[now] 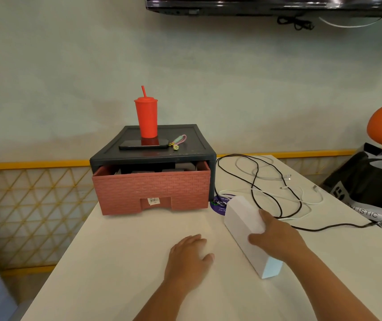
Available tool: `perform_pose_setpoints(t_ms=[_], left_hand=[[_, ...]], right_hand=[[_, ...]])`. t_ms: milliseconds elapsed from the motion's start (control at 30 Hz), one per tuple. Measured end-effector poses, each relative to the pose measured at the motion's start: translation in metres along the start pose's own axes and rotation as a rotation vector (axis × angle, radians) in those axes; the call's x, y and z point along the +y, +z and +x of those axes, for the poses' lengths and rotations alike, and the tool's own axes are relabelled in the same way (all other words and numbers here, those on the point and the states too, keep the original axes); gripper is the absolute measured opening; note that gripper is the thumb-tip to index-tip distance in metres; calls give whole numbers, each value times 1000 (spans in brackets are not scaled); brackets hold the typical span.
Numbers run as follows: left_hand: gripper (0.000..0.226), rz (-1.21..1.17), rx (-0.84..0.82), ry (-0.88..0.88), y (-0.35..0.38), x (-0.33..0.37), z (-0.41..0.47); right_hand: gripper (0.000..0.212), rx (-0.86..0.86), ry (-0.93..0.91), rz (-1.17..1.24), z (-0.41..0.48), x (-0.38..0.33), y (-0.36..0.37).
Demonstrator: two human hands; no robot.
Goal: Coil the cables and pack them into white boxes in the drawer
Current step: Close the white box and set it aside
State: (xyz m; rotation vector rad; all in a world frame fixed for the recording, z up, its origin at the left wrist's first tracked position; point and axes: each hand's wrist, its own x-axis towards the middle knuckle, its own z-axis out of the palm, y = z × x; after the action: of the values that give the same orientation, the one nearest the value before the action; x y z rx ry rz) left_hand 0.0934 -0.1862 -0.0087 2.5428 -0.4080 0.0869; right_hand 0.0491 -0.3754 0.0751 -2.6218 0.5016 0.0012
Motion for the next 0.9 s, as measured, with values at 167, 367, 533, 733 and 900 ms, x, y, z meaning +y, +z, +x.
perform_pose_setpoints(t_ms=[167, 367, 533, 733, 900], left_hand=[[25, -631, 123, -274, -16, -3, 6], [14, -1176, 141, -478, -51, -14, 22], [30, -1525, 125, -588, -72, -30, 41], [58, -1757, 282, -635, -88, -43, 76], [63, -1904, 359, -654, -91, -42, 96]], right_hand=[[78, 62, -8, -97, 6, -10, 7], [83, 58, -6, -148, 13, -14, 5], [72, 209, -152, -148, 32, -39, -12], [47, 283, -422, -159, 91, -92, -28], [41, 324, -527, -221, 140, -128, -38]])
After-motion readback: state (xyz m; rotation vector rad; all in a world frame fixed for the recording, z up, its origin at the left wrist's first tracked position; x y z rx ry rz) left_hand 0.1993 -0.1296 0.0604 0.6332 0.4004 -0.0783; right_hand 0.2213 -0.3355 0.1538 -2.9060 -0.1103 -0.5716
